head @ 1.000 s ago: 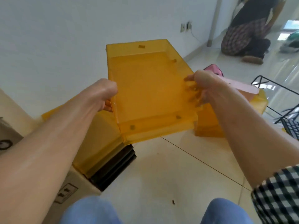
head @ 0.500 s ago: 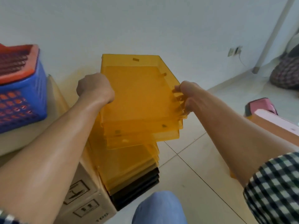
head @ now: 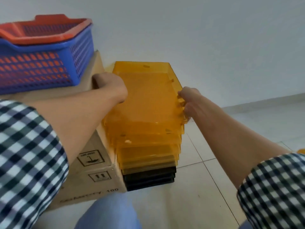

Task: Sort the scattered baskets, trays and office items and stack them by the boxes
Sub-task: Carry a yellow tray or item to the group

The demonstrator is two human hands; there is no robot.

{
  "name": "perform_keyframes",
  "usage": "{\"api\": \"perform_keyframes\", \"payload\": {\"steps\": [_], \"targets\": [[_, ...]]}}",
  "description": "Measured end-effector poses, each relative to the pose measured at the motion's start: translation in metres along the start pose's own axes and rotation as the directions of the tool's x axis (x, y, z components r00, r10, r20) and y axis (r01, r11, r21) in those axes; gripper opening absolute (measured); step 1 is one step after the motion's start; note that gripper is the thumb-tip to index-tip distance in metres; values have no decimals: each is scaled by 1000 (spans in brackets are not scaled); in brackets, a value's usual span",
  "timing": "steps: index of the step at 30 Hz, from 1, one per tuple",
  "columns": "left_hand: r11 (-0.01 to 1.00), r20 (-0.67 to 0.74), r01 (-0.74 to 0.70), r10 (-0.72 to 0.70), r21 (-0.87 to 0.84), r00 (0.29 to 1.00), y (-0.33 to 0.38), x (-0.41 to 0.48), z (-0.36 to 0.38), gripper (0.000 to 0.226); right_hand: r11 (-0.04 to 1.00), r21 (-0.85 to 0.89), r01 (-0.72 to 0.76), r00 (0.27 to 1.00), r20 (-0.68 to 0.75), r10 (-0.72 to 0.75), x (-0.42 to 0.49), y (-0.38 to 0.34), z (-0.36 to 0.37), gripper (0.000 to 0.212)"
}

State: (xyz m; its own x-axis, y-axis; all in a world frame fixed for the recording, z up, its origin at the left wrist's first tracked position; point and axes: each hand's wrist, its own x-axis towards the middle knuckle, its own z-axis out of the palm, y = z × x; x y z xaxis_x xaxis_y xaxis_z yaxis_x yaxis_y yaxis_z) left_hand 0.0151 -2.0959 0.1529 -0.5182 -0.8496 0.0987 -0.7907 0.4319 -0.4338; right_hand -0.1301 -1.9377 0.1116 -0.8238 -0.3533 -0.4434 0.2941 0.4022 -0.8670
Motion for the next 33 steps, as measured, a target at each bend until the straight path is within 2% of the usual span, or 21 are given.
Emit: {"api": "perform_keyframes", "payload": {"steps": [5,10,14,22,33], "targets": [[994,30,24,-27,102,999,12,-9,22,25,1000,-8,-4,997,73,4,13,21,8,11],[995,-48,59,-56,77,997,15,-12,33,21,998,-14,53,997,60,-52,21,16,9,25],[993,-44,73,-69,95,997,17,-13,35,11,990,-57,126,991,46,-124,27,4,8,16],[992,-41,70,-66,103,997,21,-5,35,15,993,-75,92,992,92,-85,35,13,12,15],[987,-35,17,-11,160,999,24,-23,54,16,990,-104,91,996,19,-89,49,37,20,22]]}}
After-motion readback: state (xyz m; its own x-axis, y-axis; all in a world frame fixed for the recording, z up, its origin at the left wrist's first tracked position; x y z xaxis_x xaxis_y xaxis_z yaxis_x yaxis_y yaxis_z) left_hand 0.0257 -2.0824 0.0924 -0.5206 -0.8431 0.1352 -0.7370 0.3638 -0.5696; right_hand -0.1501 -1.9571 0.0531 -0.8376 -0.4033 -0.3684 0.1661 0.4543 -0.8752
